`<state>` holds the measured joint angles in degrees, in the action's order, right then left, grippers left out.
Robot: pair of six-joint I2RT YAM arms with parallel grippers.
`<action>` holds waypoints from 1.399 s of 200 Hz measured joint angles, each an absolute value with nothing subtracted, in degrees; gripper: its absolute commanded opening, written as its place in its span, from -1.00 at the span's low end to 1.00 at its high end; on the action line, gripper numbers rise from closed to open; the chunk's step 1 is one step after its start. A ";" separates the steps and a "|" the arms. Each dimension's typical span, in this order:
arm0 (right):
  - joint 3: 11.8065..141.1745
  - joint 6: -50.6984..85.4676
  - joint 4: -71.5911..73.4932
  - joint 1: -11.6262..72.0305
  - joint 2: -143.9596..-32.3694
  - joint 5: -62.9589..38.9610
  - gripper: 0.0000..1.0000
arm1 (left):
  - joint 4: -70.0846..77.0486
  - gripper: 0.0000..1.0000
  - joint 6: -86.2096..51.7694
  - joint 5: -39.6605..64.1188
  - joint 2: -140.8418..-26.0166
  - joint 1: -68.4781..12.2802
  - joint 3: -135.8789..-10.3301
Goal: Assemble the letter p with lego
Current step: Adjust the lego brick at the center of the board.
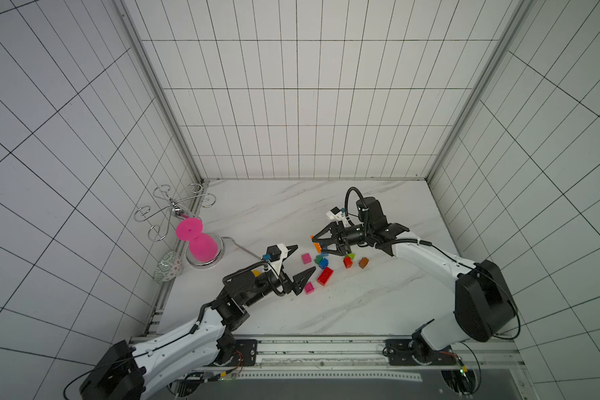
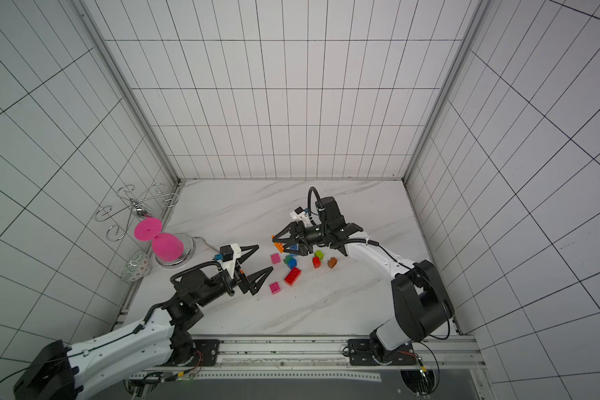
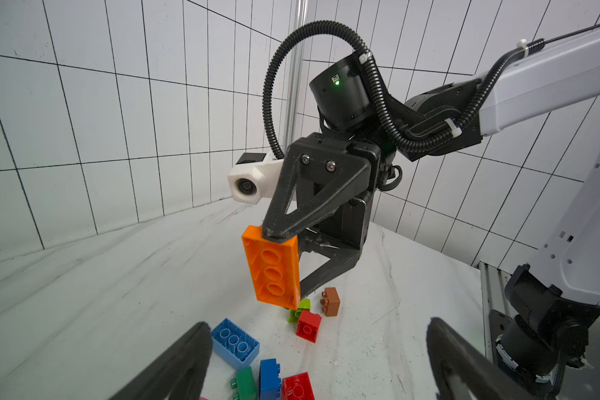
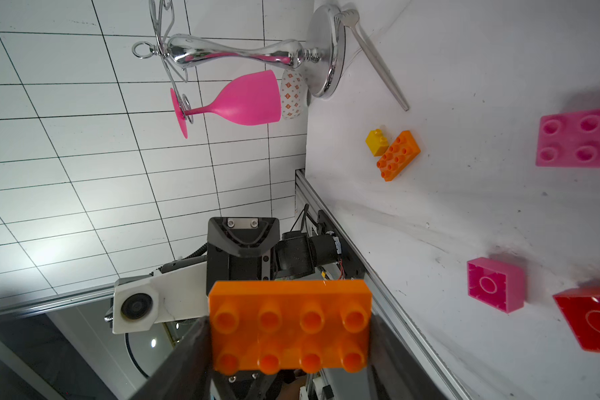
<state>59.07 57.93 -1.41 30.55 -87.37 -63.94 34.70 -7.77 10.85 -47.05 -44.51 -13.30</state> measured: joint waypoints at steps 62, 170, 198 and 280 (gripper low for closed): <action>57.74 60.82 2.52 38.06 -87.35 -66.19 0.08 | 33.50 0.65 -4.58 10.09 -50.41 -44.95 -14.48; 57.74 60.99 3.73 38.79 -88.14 -66.54 0.24 | 28.01 -0.52 -4.64 11.79 -49.21 -44.93 -17.28; 57.76 61.08 4.10 38.74 -88.33 -66.17 0.49 | 26.83 -0.52 -5.02 11.33 -49.25 -44.91 -17.74; 56.29 43.07 -14.31 29.32 -72.97 -45.98 0.97 | 9.56 -0.45 -10.83 -4.75 -59.27 -45.01 -32.67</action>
